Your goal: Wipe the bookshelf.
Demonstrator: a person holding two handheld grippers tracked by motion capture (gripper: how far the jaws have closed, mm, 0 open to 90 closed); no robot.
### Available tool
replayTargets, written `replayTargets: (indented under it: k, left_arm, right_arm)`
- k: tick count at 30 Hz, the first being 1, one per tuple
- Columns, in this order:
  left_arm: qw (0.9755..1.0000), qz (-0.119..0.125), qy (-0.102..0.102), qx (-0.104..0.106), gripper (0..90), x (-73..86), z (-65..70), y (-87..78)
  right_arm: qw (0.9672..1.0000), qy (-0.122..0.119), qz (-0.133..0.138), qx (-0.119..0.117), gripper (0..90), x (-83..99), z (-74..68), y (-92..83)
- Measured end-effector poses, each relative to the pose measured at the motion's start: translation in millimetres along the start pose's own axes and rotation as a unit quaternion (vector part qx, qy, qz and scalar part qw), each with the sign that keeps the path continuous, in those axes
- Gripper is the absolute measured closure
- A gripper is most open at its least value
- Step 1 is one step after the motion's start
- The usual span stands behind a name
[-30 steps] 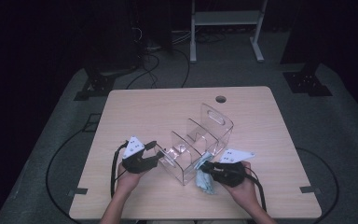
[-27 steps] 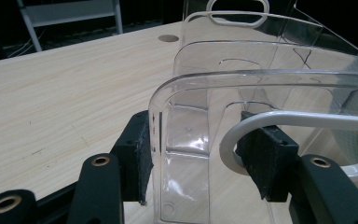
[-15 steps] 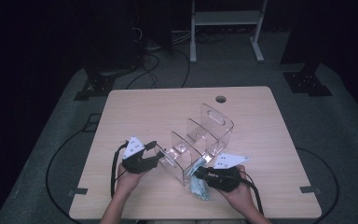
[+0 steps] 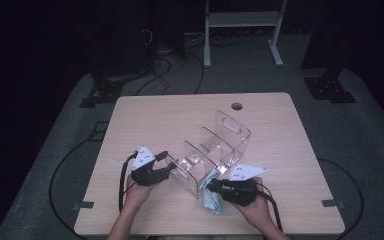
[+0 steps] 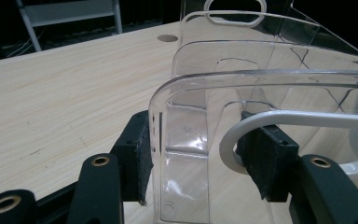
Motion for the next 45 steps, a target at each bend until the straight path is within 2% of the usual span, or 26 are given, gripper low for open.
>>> replayTargets:
  k: [3, 4, 7, 9, 10, 14, 16, 18, 20, 21, 23, 25, 27, 29, 32, 34, 36, 41, 43, 45]
  left_arm:
    - [1.0000, -0.001, 0.001, -0.002, 45.9, -0.7, 1.0, 0.9]
    - [1.0000, -0.001, 0.001, -0.002, 45.9, -0.8, 1.0, 0.9]
    - [1.0000, -0.001, -0.002, -0.003, 45.9, -0.2, 1.0, 0.4]
    - [1.0000, 0.000, -0.003, -0.001, 45.9, -0.3, 0.9, 0.4]
    - [1.0000, 0.000, -0.001, -0.001, 45.9, -0.4, 0.8, 0.5]
    - [1.0000, -0.001, -0.001, -0.001, 45.9, -1.4, 1.7, 1.4]
    - [1.0000, -0.001, -0.001, -0.002, 45.9, -1.3, 1.5, 1.6]
    - [1.0000, 0.000, -0.002, -0.002, 45.9, -1.1, 1.6, 1.6]
    - [1.0000, -0.001, -0.002, -0.002, 45.9, -1.1, 1.4, 1.3]
    - [1.0000, -0.001, -0.002, -0.002, 45.9, -1.1, 1.4, 1.3]
    - [1.0000, -0.002, 0.000, -0.002, 45.9, -1.0, 1.5, 1.0]
    - [1.0000, -0.002, 0.001, 0.000, 45.9, -1.3, 1.7, 1.0]
    - [1.0000, -0.001, -0.001, 0.001, 45.9, -1.6, 2.7, 1.6]
    - [1.0000, -0.001, -0.001, 0.000, 45.9, -2.1, 3.1, 2.3]
    - [1.0000, -0.001, -0.001, 0.000, 46.0, -2.0, 2.8, 2.1]
    - [1.0000, -0.001, -0.001, 0.002, 45.9, -1.8, 2.5, 1.7]
    - [1.0000, -0.001, 0.000, 0.001, 45.9, -1.3, 2.2, 1.3]
    - [1.0000, -0.002, 0.001, 0.005, 45.9, -2.4, 3.4, 2.5]
    - [1.0000, -0.002, 0.000, 0.004, 45.9, -2.5, 3.6, 2.6]
    - [1.0000, -0.001, 0.000, 0.002, 45.9, -2.3, 3.1, 2.5]
  right_arm:
    - [0.9998, 0.016, 0.004, 0.007, 79.5, 0.7, 6.7, -4.4]
    - [0.9999, 0.012, 0.004, 0.009, 79.5, 0.2, 3.6, -3.4]
    - [0.9999, -0.008, -0.003, -0.008, 79.4, -2.5, -11.3, 3.4]
    - [0.9999, -0.014, -0.004, -0.008, 79.6, -3.4, -12.6, 3.5]
    - [0.9999, -0.010, -0.001, -0.010, 79.6, -3.5, -8.9, 1.5]
    - [0.9999, 0.013, 0.008, 0.006, 79.6, -2.5, 8.3, -7.9]
    - [0.9998, 0.014, 0.005, 0.010, 79.4, -2.9, 4.1, -6.3]
    - [0.9999, 0.002, 0.001, -0.010, 79.4, -4.0, -7.5, -0.9]
    - [0.9998, -0.014, -0.005, -0.011, 79.3, -5.3, -16.6, 3.4]
    - [0.9998, -0.014, -0.005, -0.011, 79.3, -5.3, -16.6, 3.4]
    - [0.9998, -0.012, -0.002, -0.013, 79.5, -5.9, -11.3, 0.1]
    - [1.0000, -0.003, 0.003, -0.002, 79.5, -5.5, -1.7, -5.5]
    - [0.9997, 0.018, 0.010, 0.012, 79.5, -4.4, 10.3, -12.2]
    - [0.9997, 0.018, 0.009, 0.014, 79.5, -4.2, 7.4, -11.1]
    - [0.9999, 0.000, 0.000, -0.012, 79.2, -5.0, -8.3, -2.4]
    - [0.9999, -0.008, -0.005, -0.013, 79.3, -5.7, -12.1, -0.9]
    - [1.0000, -0.001, -0.001, -0.010, 79.5, -5.8, -5.0, -4.6]
    - [0.9991, 0.034, 0.010, 0.025, 79.5, -2.5, 23.8, -17.1]
    - [0.9990, 0.039, 0.011, 0.021, 79.5, -2.5, 22.4, -17.2]
    - [0.9996, 0.025, 0.008, 0.010, 79.4, -3.5, 11.1, -11.5]
Point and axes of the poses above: each handheld gripper's, and its own axes: y roughly forward along the jaws, x roughly out of its underside, z roughly to its right, the point moved 6 cm from there along y, roughly forward along the jaws, and after that the axes turned 14 degrees about -z, right-handed, at the moved point
